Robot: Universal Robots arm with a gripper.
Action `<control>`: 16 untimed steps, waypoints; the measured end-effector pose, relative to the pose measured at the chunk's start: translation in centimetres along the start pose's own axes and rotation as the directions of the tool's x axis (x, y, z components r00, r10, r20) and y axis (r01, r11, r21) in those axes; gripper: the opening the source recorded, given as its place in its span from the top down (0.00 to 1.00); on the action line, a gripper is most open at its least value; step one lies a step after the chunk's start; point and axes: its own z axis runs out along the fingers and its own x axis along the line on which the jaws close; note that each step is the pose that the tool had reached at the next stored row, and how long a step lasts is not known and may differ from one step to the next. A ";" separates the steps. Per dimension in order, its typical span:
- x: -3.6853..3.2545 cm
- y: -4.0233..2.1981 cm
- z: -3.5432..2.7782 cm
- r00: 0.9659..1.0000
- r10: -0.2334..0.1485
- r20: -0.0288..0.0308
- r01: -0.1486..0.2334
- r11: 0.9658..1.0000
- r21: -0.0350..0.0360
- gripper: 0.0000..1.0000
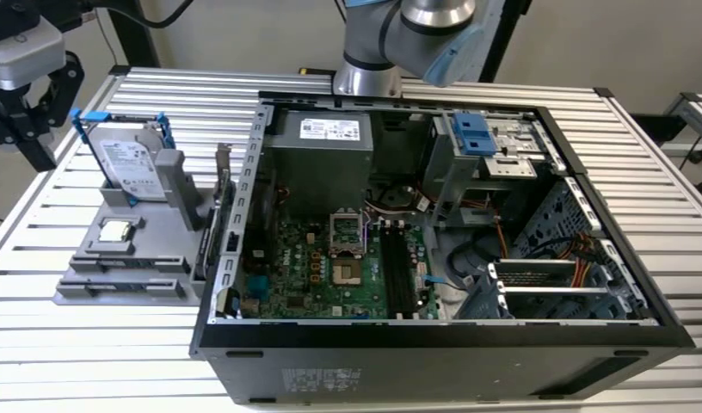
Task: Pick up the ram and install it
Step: 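Pick up the ram and move it above insertion slot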
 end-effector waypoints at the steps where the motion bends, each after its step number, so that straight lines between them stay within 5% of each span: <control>1: 0.00 0.00 0.00 1.000 -0.011 0.000 0.011 1.000 0.000 1.00; 16: -0.01 0.02 0.00 0.991 -0.132 -0.001 0.132 0.991 0.000 1.00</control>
